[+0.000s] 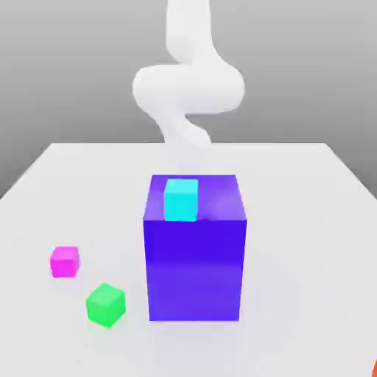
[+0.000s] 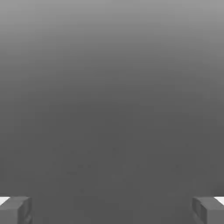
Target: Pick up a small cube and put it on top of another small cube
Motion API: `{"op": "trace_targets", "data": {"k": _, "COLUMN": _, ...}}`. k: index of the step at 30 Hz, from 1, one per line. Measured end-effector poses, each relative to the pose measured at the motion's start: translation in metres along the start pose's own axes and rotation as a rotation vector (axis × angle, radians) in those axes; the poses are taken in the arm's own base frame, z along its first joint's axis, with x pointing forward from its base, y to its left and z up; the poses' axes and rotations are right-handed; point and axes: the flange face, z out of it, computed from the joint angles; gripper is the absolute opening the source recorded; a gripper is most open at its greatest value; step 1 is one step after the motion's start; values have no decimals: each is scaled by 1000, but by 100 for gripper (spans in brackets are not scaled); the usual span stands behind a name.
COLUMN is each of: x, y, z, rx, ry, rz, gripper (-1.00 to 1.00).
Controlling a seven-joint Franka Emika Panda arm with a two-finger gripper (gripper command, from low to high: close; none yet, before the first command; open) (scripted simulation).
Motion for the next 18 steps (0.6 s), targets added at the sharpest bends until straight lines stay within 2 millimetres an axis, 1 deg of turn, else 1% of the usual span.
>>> {"op": "trace_targets", "data": {"k": 2, "x": 12, "y": 27, "z": 47, "rx": -82, "ry": -3, "rz": 108, "gripper": 0}}
{"op": "trace_targets", "data": {"k": 4, "x": 21, "y": 59, "z": 88, "rx": -158, "ry": -5, "rz": 214, "gripper": 0}}
{"op": "trace_targets", "data": {"k": 7, "x": 31, "y": 115, "z": 142, "rx": -265, "ry": -6, "rz": 375, "gripper": 0}}
{"op": "trace_targets", "data": {"k": 9, "x": 33, "y": 156, "z": 173, "rx": -334, "ry": -7, "rz": 485, "gripper": 0}}
{"op": "trace_targets", "data": {"k": 11, "x": 31, "y": 200, "z": 199, "rx": -402, "ry": -7, "rz": 596, "gripper": 0}}
{"op": "trace_targets", "data": {"k": 14, "x": 21, "y": 268, "z": 231, "rx": -499, "ry": -6, "rz": 766, "gripper": 0}}
{"op": "trace_targets", "data": {"k": 16, "x": 9, "y": 312, "z": 247, "rx": -561, "ry": -6, "rz": 881, "gripper": 0}}
{"op": "trace_targets", "data": {"k": 18, "x": -8, "y": 356, "z": 258, "rx": -622, "ry": -7, "rz": 998, "gripper": 0}}
